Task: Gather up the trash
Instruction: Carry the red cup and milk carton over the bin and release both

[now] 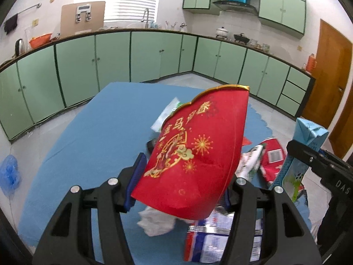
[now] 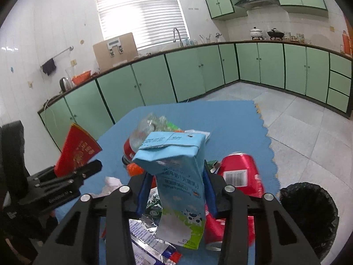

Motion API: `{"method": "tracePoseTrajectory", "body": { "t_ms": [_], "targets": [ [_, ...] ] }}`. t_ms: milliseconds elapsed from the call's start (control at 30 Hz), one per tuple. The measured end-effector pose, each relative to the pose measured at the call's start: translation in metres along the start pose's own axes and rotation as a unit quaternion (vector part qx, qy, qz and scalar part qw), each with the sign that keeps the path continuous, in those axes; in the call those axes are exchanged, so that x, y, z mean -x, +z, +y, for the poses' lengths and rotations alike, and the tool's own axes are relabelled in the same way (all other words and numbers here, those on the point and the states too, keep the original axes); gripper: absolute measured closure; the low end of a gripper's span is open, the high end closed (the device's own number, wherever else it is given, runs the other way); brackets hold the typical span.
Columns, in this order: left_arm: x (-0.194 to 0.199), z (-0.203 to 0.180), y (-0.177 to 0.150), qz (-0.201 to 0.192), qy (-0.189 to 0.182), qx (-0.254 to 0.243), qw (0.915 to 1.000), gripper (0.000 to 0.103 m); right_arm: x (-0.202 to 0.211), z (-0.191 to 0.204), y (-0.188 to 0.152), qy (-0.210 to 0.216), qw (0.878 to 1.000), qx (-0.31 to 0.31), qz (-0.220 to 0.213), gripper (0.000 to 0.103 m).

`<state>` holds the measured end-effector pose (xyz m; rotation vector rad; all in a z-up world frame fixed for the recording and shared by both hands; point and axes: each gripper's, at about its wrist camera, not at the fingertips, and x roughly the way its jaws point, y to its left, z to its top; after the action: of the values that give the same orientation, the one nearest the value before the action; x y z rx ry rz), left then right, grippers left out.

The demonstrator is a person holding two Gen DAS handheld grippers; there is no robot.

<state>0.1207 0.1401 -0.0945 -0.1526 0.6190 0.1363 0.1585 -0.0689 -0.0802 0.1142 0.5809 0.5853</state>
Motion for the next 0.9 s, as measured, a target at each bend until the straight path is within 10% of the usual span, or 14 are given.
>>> {"method": "tracePoseTrajectory", "body": {
  "t_ms": [900],
  "targets": [
    [-0.031,-0.234,0.002,-0.020,-0.205,-0.104,0.9729,0.048,0.124,-0.173,0.008,-0.176,0.980,-0.069,-0.060,0.061]
  ]
}}
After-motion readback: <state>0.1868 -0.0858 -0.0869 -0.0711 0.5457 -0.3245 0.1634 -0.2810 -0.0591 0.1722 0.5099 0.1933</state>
